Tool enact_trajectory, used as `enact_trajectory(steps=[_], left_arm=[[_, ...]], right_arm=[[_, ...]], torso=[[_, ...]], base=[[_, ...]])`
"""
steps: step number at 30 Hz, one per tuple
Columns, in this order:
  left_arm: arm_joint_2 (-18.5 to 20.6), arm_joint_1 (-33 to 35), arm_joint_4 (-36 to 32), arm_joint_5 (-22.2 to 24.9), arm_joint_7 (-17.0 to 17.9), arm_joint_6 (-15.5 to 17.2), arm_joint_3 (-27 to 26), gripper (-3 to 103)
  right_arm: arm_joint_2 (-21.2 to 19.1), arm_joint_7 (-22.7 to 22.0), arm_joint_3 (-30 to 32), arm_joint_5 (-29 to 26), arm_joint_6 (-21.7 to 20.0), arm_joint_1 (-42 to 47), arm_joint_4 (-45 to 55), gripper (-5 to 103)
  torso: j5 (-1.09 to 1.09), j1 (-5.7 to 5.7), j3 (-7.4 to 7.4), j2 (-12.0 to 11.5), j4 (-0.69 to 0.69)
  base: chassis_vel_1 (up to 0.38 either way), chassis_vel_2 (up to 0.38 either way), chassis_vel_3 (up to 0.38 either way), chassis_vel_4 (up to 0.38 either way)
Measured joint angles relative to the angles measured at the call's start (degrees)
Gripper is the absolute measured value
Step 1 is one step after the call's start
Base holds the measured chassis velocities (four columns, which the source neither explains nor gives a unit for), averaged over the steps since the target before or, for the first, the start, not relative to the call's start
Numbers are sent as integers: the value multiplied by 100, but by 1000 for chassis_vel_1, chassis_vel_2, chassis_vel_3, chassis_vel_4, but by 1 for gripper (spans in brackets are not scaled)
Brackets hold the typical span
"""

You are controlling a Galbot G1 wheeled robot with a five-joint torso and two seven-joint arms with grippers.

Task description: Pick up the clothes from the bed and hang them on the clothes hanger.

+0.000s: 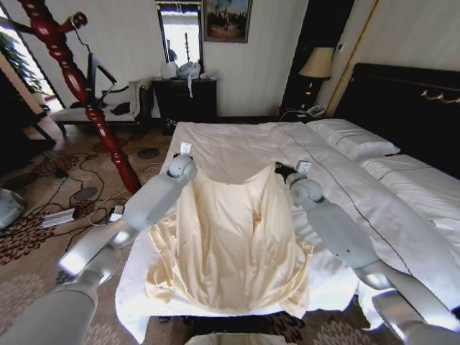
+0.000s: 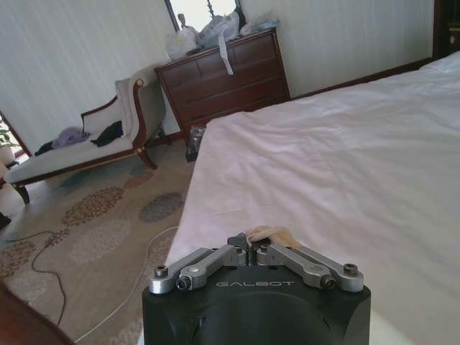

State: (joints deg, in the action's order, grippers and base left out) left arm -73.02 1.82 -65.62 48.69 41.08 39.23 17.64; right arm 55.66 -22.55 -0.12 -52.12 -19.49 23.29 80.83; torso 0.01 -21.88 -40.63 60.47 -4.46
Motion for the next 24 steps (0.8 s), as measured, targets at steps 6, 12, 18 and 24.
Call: enact_trajectory(steps=[6,12,18,24], left_arm=[[-562,-202,848,-407,-267,-53,35,2],[-424,-11,916,-562,-118,-65,0,2],[-272,79,1099,-672,-39,-159,-175,2],[-214,241,1194,-799,-220,-232,-258,2]], right_arm=[[264,134,-108,336,194,-306,-811,0],[384,129,-125,448,255,-344,-1080,0],[328,106,-99,497,275,-271,-1211,0],[280,157,-247,493,268,-211,-1217,0]], torso=[[0,0,0,0,-3],[-1,0,0,0,3],[-2,0,1,1,0],[-1,0,1,1,0]], base=[[0,0,0,0],[0,0,0,0],[0,0,0,0],[0,0,0,0]])
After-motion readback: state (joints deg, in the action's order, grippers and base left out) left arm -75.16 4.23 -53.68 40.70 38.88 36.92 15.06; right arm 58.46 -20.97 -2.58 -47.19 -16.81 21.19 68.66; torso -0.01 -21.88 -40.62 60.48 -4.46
